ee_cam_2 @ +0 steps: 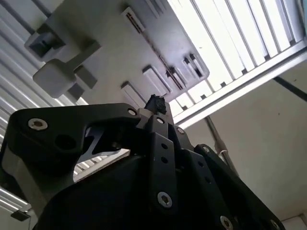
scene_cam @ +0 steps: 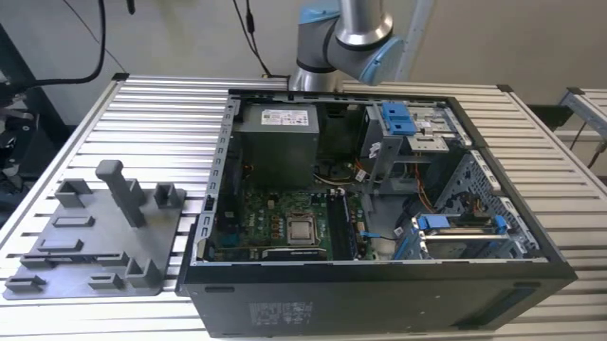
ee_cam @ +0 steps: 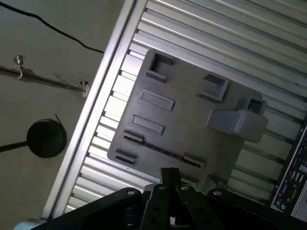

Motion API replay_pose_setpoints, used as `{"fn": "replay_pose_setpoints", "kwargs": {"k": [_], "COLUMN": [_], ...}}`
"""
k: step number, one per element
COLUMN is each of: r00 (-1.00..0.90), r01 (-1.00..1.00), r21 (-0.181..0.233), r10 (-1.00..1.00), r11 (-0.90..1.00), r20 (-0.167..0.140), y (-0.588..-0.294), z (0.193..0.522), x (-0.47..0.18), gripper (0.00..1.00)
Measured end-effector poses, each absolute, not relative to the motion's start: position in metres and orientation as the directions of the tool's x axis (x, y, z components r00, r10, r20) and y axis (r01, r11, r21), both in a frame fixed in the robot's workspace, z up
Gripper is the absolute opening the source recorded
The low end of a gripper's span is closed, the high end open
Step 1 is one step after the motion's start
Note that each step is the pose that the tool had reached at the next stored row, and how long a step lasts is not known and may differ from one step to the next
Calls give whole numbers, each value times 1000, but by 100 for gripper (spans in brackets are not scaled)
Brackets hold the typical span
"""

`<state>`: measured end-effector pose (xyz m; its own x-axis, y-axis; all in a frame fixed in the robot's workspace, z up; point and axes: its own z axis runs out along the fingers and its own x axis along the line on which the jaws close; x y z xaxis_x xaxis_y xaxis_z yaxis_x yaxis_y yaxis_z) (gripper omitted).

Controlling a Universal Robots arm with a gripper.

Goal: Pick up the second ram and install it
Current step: 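Pick up the second ram and move it above second insertion slot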

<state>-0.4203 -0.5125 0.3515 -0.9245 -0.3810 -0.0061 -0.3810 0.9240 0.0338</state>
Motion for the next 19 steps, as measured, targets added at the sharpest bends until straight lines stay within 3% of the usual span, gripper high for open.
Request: {"fn": "replay_pose_setpoints", "kwargs": {"k": [19], "r00": [-756], "r01": [-654], "r21": [29], "r10": [-654], "r11": [756], "r20": [-3], "y": [-512], "z": [352], "x": [-420], "gripper": [11]}}
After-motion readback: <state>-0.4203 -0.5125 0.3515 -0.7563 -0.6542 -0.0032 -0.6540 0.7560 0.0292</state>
